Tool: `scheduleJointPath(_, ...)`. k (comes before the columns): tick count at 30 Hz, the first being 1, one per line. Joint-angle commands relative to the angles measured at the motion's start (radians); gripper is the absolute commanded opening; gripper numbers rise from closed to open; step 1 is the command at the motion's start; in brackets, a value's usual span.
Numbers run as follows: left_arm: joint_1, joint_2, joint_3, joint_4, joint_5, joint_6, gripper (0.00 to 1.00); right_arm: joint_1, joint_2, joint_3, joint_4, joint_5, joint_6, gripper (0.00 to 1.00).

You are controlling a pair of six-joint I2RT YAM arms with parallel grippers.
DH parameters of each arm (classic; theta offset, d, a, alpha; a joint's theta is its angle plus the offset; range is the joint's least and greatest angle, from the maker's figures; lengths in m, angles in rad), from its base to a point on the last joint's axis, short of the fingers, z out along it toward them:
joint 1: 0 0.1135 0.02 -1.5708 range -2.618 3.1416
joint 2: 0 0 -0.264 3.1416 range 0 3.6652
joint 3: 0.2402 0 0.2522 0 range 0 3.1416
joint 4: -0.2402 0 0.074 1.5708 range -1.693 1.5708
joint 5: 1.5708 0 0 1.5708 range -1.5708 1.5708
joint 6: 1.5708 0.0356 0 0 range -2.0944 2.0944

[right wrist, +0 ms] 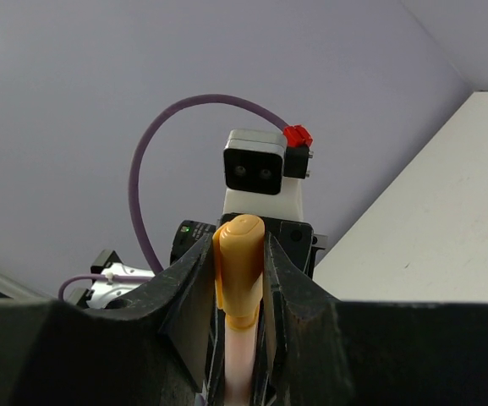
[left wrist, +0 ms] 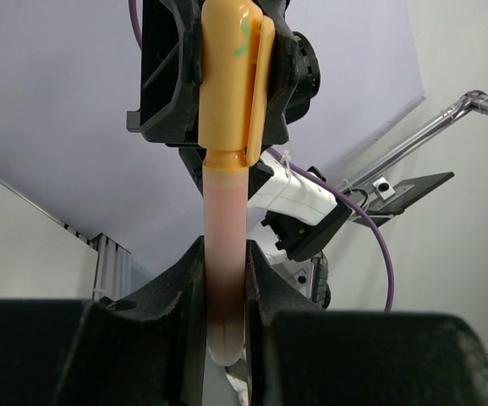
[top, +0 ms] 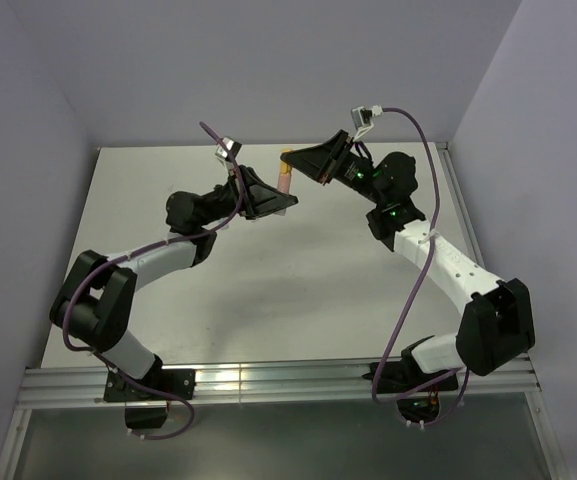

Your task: Insert the pens into the pen caps

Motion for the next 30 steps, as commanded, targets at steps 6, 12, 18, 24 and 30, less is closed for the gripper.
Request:
scheduleJointPath(6,0.010,-0.047,0.026,0.072,-0.050,0.074,0.00,0.083,-0.057,0.002,0.059,-0.105,0.007,0.00)
scheduleJointPath(12,0.026,-0.092,0.036,0.003,-0.039,0.148,0.00,0.093,-0.059,-0.014,0.119,-0.148,-0.001,0.00)
scheduleJointPath(18,0.030,-0.135,0.059,-0.048,-0.018,0.205,0.00,0.104,-0.033,-0.032,0.261,-0.215,0.044,0.00)
scheduleJointPath(24,0.030,-0.196,0.080,-0.238,-0.033,0.369,0.00,0.135,-0.047,-0.003,0.156,-0.211,-0.065,0.00)
scheduleJointPath(30,0.026,-0.247,0.091,-0.349,-0.045,0.470,0.00,0.161,-0.071,0.038,0.041,-0.183,-0.160,0.00)
